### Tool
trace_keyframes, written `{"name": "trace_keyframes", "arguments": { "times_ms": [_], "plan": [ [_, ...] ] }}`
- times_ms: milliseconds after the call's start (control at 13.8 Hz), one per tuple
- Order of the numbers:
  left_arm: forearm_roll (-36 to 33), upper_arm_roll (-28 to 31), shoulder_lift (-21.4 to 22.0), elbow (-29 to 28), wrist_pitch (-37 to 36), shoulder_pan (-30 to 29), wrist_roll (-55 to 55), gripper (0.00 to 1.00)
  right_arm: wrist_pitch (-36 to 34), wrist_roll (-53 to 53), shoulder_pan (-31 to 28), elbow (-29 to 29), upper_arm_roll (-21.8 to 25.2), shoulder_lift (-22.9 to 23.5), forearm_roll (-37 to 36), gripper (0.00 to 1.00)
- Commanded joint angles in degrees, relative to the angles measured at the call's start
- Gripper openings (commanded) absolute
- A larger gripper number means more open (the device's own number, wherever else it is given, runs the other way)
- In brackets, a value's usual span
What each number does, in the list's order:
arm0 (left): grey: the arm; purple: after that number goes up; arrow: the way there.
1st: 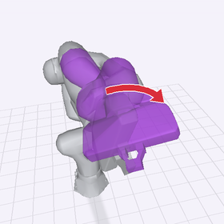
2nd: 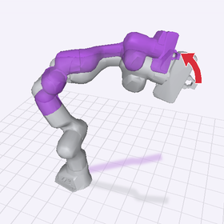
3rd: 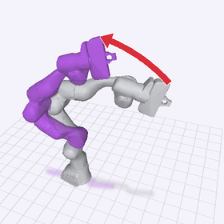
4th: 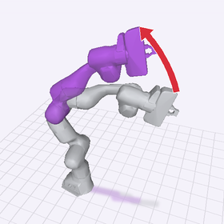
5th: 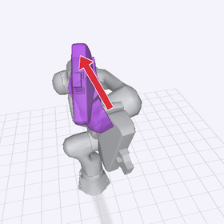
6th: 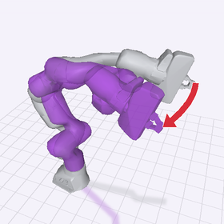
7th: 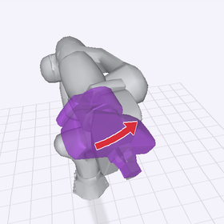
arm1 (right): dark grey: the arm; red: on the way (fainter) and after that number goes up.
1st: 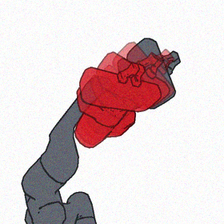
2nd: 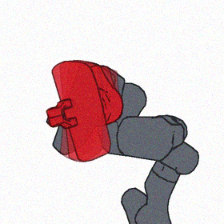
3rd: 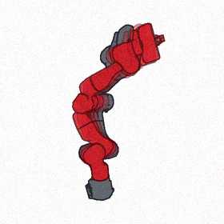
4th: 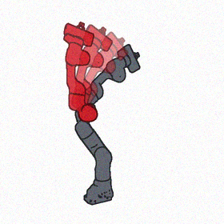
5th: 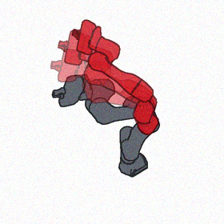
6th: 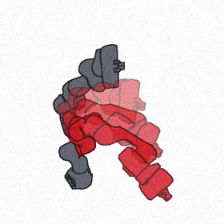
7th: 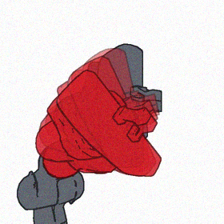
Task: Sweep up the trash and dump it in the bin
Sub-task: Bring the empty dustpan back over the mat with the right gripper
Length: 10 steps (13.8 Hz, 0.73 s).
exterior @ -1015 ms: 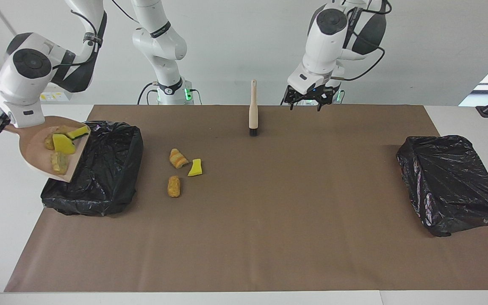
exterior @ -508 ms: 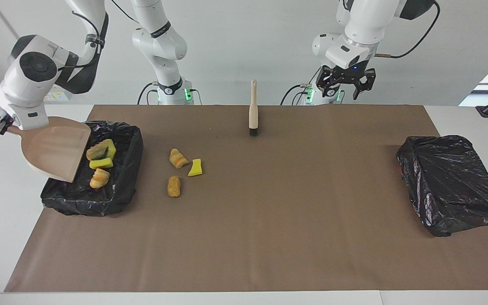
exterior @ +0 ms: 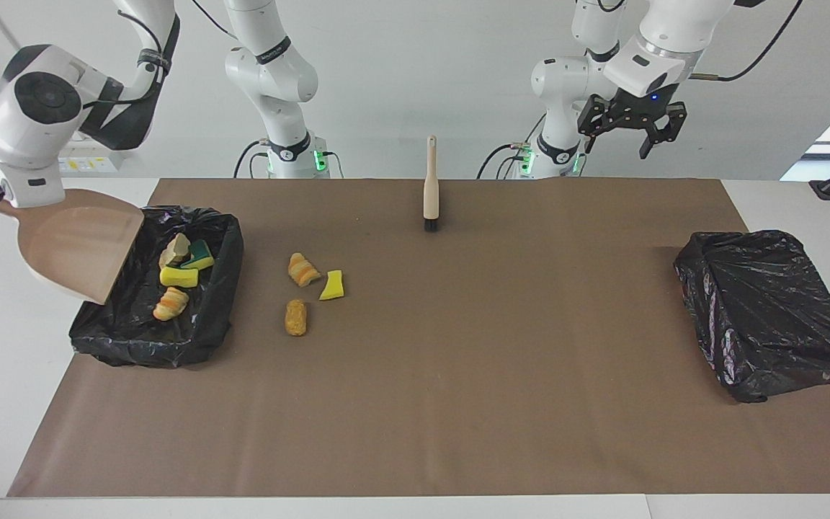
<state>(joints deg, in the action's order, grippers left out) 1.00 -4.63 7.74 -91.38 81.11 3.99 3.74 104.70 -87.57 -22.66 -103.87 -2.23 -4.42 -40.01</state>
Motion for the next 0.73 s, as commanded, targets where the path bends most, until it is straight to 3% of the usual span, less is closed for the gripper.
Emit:
{"name": "trace_keyframes", "arguments": {
  "times_ms": [0, 218, 363, 653],
  "plan": [
    [-1.18, 3.48, -3.77, 6.81, -3.75, 3.3, 1.27, 1.0, -2.65, 3.34, 0.08, 0.43, -1.9, -0.23, 9.48, 0.0],
    [-1.18, 3.84, -5.19, 8.85, -4.64, 3.48, 1.79, 1.0, -8.36, 18.52, 3.31, -0.1, -7.08, -0.76, 14.68, 0.0],
    [-0.92, 3.84, -5.1, 8.59, -3.86, 3.66, 2.84, 1.0, -10.12, 31.34, 9.88, -1.06, -7.88, -1.29, 18.03, 0.0],
    [-0.56, 6.12, -5.28, 8.76, -4.37, 5.41, 2.76, 1.0, -9.08, 61.29, 21.4, -0.37, -7.97, 4.75, 27.16, 0.0]
  ]
}}
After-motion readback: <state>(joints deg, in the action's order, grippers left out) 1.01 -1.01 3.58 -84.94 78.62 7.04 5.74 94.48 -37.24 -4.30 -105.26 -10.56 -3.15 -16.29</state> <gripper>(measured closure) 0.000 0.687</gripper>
